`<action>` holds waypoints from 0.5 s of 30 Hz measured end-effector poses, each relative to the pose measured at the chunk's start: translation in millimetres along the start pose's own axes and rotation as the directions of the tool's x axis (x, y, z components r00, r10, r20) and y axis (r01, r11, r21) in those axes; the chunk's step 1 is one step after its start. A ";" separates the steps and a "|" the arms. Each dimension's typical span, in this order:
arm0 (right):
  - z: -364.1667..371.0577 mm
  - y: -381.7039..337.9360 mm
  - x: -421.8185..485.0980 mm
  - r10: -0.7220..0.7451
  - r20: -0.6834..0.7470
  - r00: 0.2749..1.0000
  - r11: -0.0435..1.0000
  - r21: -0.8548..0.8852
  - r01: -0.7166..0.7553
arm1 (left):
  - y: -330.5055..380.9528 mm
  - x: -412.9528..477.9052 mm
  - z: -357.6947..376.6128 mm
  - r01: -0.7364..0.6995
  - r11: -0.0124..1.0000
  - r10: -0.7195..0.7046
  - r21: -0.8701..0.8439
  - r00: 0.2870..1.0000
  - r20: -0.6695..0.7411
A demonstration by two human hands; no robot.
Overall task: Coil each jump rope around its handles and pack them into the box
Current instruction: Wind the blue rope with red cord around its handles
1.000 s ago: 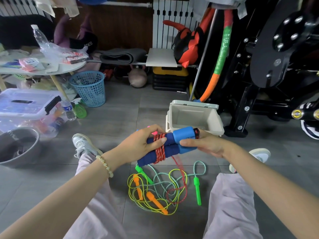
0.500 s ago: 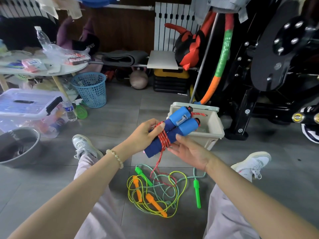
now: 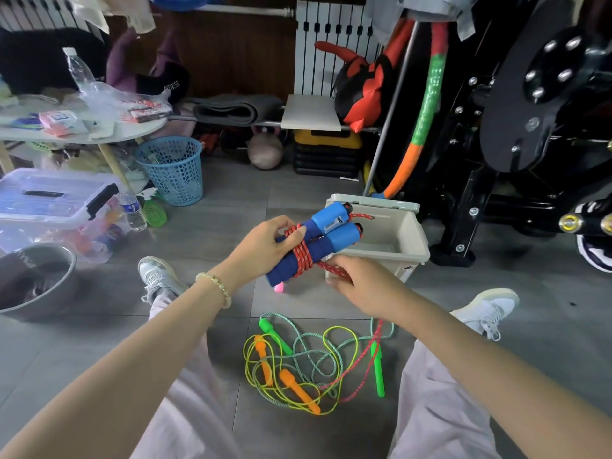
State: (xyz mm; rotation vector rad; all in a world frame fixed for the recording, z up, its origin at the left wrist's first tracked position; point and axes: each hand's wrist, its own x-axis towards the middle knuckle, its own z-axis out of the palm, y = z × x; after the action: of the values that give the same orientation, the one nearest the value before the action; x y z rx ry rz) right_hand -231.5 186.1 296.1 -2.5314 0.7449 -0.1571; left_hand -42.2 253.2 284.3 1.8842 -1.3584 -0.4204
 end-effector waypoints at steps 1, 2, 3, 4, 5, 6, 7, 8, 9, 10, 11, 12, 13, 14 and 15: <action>-4.3 -2.9 -1.8 -0.020 -0.019 1.000 0.991 -0.136 0.018 | 1.0 -0.5 -2.1 0.001 1.000 -0.001 0.008 1.000 0.012; -9.4 -7.7 -3.2 -0.053 -0.029 0.998 0.968 -0.248 0.044 | 1.8 -1.3 -3.5 -0.004 1.000 0.004 0.020 1.000 0.030; -15.0 -13.1 -3.7 -0.081 -0.022 0.996 0.936 -0.345 0.068 | 2.9 -1.7 -4.5 -0.017 0.999 0.015 0.046 0.999 0.048; -22.3 -18.4 -4.2 -0.105 -0.008 0.994 0.899 -0.427 0.092 | 3.9 -1.7 -5.3 -0.027 0.997 0.022 0.077 0.998 0.060; -30.2 -23.2 -5.3 -0.119 0.015 0.993 0.865 -0.490 0.111 | 4.8 -1.7 -6.3 -0.023 0.995 0.017 0.094 0.998 0.064; -38.3 -27.0 -6.8 -0.137 0.041 0.990 0.837 -0.529 0.137 | 5.4 -1.4 -7.6 -0.010 0.996 0.005 0.090 0.998 0.061; -45.5 -30.0 -9.0 -0.158 0.069 0.985 0.817 -0.551 0.169 | 5.2 -1.2 -8.7 0.008 0.997 -0.012 0.077 0.999 0.049; -51.0 -32.0 -10.7 -0.180 0.096 0.979 0.807 -0.555 0.203 | 4.9 -0.9 -9.1 0.025 0.997 -0.027 0.068 0.999 0.031; -55.3 -35.7 -12.6 -0.205 0.121 0.971 0.803 -0.547 0.238 | 6.0 -1.6 -8.7 0.033 0.997 -0.034 0.065 0.999 0.024; -57.2 -39.9 -13.6 -0.238 0.137 0.962 0.807 -0.523 0.274 | 8.4 -2.4 -6.9 0.034 0.997 -0.036 0.063 0.999 0.031; -56.4 -43.0 -12.8 -0.279 0.146 0.949 0.809 -0.496 0.314 | 10.3 -3.0 -3.3 0.025 0.998 -0.028 0.061 0.998 0.049; -53.8 -44.2 -10.5 -0.322 0.144 0.936 0.813 -0.463 0.351 | 14.1 -4.4 0.6 0.011 0.998 -0.016 0.065 0.997 0.073; -52.0 -44.0 -7.3 -0.361 0.134 0.923 0.823 -0.419 0.383 | 18.8 -6.3 3.4 -0.008 0.997 0.001 0.077 0.995 0.096; -52.2 -42.2 -4.0 -0.388 0.106 0.915 0.848 -0.347 0.400 | 22.3 -9.1 4.2 -0.042 0.995 0.030 0.093 0.991 0.127; -54.3 -38.2 -0.4 -0.394 0.068 0.917 0.881 -0.258 0.398 | 23.5 -11.2 3.5 -0.084 0.991 0.068 0.100 0.986 0.153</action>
State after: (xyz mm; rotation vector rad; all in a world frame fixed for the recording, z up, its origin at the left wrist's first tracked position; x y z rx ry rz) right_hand -226.6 191.0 362.1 -2.9166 0.2404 -0.1869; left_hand -64.3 258.7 297.5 1.9109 -1.5740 -0.4665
